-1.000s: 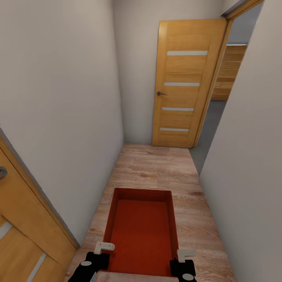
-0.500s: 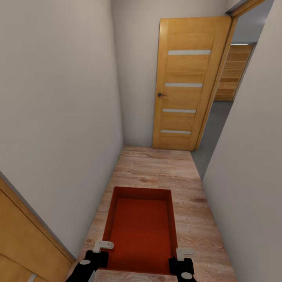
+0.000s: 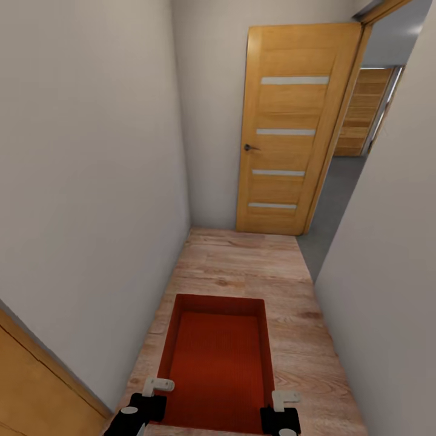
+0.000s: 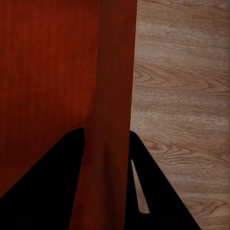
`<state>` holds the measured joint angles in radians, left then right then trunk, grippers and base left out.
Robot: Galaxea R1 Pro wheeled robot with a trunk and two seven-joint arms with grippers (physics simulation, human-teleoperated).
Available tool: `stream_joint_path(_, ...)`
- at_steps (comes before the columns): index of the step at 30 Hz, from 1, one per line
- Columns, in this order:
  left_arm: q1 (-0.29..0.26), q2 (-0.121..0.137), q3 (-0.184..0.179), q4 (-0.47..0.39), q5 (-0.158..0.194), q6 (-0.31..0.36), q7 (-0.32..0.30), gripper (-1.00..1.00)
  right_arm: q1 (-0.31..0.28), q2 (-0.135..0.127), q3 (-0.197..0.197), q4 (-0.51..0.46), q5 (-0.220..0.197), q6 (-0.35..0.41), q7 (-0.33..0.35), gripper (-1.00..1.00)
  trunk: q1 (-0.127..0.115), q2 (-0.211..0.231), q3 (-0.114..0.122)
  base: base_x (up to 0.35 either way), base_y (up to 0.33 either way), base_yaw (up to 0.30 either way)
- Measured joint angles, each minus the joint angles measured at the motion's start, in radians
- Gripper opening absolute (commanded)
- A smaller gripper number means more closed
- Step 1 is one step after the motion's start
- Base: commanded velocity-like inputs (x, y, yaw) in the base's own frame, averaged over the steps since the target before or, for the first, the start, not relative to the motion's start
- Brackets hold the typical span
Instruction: Move the two storage containers from the living room to the garage. In the garage, place one container on the floor and stack the other container on top of it (either order is fine).
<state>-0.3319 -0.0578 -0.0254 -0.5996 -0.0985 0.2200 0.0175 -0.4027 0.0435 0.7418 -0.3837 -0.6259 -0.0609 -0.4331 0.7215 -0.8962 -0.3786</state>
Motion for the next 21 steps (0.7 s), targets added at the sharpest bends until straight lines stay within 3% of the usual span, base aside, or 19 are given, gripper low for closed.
stream_joint_path(13, 0.000, 0.001, 0.012, 0.007, -0.012, 0.000, -0.009, -1.00, 0.000, -0.001, 0.041, -0.001, -0.038, 0.000, -0.015, -1.00, 0.000, 0.000, 0.000, 0.319, 0.000, 0.000)
stream_joint_path(14, 0.000, -0.001, -0.035, -0.002, 0.042, -0.004, 0.021, -1.00, 0.013, 0.002, -0.141, -0.019, 0.154, 0.029, 0.038, -1.00, 0.000, 0.000, 0.000, 0.320, 0.000, 0.000)
stream_joint_path(15, 0.000, 0.000, -0.041, -0.032, 0.020, 0.000, 0.021, -1.00, 0.024, 0.009, -0.186, -0.029, 0.191, 0.007, 0.036, -1.00, 0.000, 0.000, 0.000, 0.320, 0.000, 0.000)
stream_joint_path(21, -0.001, 0.000, -0.039, -0.039, 0.023, 0.000, 0.021, -1.00, 0.017, 0.009, -0.189, -0.029, 0.192, 0.004, 0.039, -1.00, 0.000, 0.000, 0.000, 0.320, 0.000, 0.000)
